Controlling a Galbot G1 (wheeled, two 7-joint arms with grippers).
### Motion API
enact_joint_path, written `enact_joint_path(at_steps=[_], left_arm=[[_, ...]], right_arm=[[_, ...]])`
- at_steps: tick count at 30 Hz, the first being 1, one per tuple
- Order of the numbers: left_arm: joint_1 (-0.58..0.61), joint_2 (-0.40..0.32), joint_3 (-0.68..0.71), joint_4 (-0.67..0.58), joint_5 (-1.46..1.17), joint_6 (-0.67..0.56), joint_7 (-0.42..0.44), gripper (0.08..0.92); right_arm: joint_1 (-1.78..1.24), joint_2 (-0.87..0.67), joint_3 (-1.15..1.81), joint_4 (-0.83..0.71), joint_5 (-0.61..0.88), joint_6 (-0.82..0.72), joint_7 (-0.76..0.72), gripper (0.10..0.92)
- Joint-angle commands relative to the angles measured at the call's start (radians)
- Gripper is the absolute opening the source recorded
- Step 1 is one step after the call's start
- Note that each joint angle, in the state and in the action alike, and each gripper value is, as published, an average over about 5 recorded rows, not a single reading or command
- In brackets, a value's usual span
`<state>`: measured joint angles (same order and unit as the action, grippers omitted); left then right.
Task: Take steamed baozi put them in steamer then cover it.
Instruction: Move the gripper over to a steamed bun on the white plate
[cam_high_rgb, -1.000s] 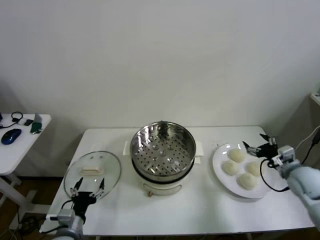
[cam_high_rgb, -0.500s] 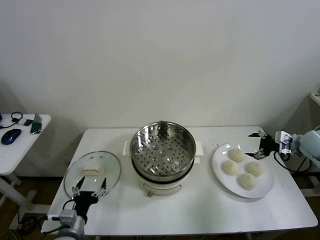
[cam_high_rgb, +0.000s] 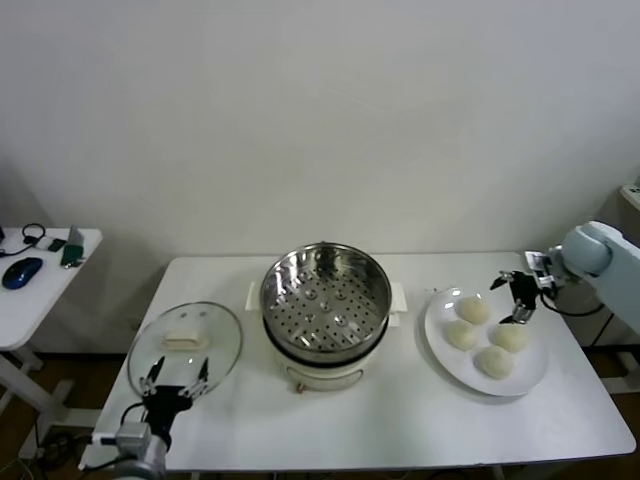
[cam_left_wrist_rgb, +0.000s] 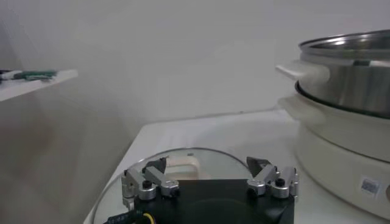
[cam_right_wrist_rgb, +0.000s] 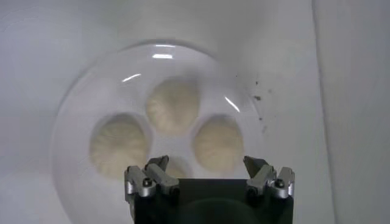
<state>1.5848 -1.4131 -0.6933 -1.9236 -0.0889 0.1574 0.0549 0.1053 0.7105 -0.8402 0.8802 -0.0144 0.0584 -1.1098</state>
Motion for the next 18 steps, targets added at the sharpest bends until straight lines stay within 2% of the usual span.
enact_joint_path(at_steps=[1,7,18], left_arm=[[0.001,0.003,-0.003,0.013,0.003,-0.002,0.0,0.823],[0.0,0.007,-0.003,0.021,0.001,-0.002,0.0,0.823],[-0.007,0.021,-0.006,0.024,-0.002,-0.002,0.001,0.823]], right_arm=[[0.054,0.15,-0.08,-0.191,-0.06,0.034,-0.033,0.823],[0.026,0.22,-0.039,-0.295,-0.129,0.052,-0.016,0.823],[-0.016,0.27,0.044,-0.361,-0.143,0.053,0.01,0.823]])
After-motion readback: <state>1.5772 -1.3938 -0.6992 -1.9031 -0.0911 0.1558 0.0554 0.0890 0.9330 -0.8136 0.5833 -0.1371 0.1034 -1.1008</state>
